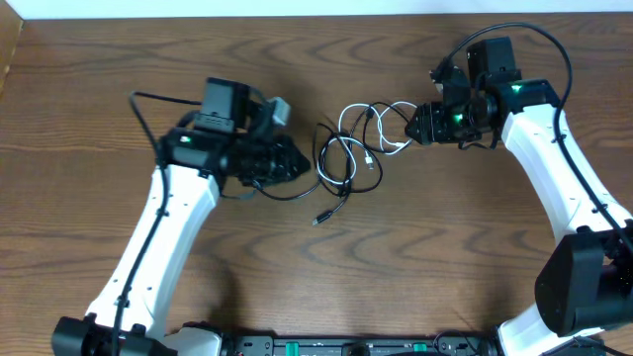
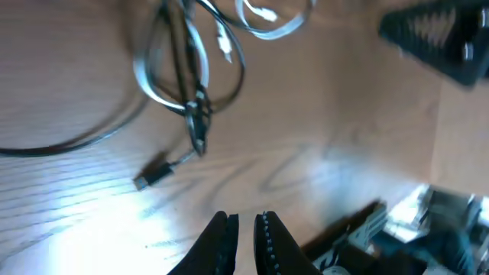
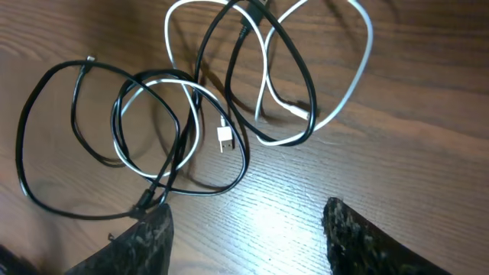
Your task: Untangle cables
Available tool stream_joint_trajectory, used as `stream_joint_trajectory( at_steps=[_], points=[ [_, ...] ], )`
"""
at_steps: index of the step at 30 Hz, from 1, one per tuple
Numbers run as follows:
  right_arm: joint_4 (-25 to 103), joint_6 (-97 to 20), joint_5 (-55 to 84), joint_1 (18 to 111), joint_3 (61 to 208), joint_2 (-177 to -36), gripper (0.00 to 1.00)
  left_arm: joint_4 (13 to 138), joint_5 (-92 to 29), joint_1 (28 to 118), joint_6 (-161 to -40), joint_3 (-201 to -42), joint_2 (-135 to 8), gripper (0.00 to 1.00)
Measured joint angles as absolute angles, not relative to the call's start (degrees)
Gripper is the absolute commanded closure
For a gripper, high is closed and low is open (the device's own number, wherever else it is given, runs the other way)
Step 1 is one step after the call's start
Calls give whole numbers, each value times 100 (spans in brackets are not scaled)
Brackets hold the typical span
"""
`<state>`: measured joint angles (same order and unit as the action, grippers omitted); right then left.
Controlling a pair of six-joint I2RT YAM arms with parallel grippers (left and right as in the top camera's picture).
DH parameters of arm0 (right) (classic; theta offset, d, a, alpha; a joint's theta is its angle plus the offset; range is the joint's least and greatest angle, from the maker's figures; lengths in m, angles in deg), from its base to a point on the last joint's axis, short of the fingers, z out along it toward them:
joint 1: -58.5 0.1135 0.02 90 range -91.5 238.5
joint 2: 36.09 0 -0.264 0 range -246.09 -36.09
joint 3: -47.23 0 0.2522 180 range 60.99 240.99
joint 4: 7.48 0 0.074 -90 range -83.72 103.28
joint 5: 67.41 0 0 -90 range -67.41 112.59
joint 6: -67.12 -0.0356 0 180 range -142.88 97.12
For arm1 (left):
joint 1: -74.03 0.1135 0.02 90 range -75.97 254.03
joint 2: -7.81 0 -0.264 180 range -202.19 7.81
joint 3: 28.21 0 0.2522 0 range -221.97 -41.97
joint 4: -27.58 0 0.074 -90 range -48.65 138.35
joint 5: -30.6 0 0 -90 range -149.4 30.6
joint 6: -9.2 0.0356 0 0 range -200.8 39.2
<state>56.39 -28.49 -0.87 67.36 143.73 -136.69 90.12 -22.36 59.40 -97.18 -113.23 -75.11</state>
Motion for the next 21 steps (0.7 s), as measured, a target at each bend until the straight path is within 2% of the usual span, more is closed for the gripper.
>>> stream_joint_trajectory(
  at_steps=[5, 6, 8, 12, 15, 21],
  points=[
    [5613, -2851, -87, 6736, 14373, -13669, 39, 8975, -2534, 5188, -9421, -11323, -7511, 83],
    [5613, -2851, -87, 6736, 14373, -13669, 39, 8999, -2783, 5035, -9434, -11323, -7511, 79],
    [5613, -2851, -85, 6736, 14373, -13669, 38, 9128, -3611, 4788, -9727, -11323, -7513, 77],
    [5617, -2851, -81, 6736, 14373, -13669, 37, 9078, -4966, 4803, -10477, -11325, -7605, 75],
    [5624, -2851, -81, 6736, 14373, -13669, 37, 8844, -5552, 4882, -10844, -11325, -7745, 73],
    [5630, -2851, -78, 6736, 14373, -13669, 36, 8151, -5517, 4956, -11185, -11336, -8435, 71]
  ],
)
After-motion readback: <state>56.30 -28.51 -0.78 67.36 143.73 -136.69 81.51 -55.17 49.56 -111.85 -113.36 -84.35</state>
